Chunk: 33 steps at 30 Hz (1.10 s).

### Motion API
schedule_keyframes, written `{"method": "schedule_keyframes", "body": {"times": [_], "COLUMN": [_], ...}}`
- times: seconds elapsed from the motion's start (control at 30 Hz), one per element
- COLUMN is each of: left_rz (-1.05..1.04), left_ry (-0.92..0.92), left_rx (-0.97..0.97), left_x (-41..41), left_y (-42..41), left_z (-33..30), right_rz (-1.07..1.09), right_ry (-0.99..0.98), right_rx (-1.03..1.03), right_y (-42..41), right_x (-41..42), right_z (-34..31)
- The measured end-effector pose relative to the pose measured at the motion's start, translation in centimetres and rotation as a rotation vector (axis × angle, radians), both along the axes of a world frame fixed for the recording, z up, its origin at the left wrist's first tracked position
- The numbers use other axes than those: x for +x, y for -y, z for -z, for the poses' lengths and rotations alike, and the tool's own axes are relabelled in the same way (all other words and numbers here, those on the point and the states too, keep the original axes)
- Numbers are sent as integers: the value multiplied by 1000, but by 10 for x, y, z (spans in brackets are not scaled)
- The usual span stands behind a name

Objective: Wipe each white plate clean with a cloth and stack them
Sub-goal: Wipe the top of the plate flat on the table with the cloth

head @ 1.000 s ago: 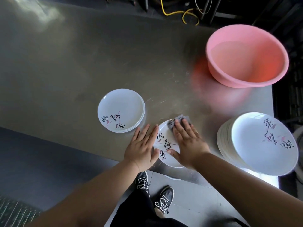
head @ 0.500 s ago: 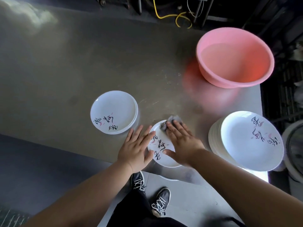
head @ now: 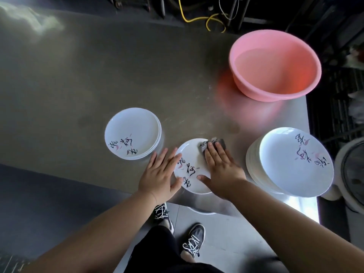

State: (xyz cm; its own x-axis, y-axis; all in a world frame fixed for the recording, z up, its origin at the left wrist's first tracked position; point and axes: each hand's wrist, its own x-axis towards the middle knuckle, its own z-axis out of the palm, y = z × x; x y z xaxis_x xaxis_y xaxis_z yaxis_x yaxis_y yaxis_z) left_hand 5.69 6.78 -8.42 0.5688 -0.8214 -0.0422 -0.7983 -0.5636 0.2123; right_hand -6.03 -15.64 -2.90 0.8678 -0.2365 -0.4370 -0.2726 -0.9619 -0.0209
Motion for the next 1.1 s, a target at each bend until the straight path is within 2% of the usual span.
{"method": "schedule_keyframes", "body": {"times": [0.07, 0.17, 0.33, 0.53, 0.67, 0.77, 0.97, 1.1], "left_rz": [-1, -2, 19, 27, -16, -35, -113, -148], "left_ry": [-8, -12, -3, 23, 61, 75, 70, 73], "left_rx": [-5, 20, 63, 18, 27, 1, -66, -90], "left_x": [0, 0, -1, -3, -13, -22, -37, -42], "left_y": [0, 0, 0, 2, 5, 1, -1, -1], "left_z": [-1, -1, 1, -6, -8, -5, 1, 2], "right_rz": [-10, 91, 188, 92, 191, 217, 249, 233], "right_ry": [2, -20, -167, -65, -22, -94, 37, 80], "right_rx": [18, 13, 45, 33, 50, 87, 128, 124], "right_y": [7, -14, -51, 1, -28, -59, -14, -25], "right_x": [3, -27, -61, -10, -42, -72, -22, -42], "right_z": [-2, -5, -16, -16, -11, -13, -6, -1]}}
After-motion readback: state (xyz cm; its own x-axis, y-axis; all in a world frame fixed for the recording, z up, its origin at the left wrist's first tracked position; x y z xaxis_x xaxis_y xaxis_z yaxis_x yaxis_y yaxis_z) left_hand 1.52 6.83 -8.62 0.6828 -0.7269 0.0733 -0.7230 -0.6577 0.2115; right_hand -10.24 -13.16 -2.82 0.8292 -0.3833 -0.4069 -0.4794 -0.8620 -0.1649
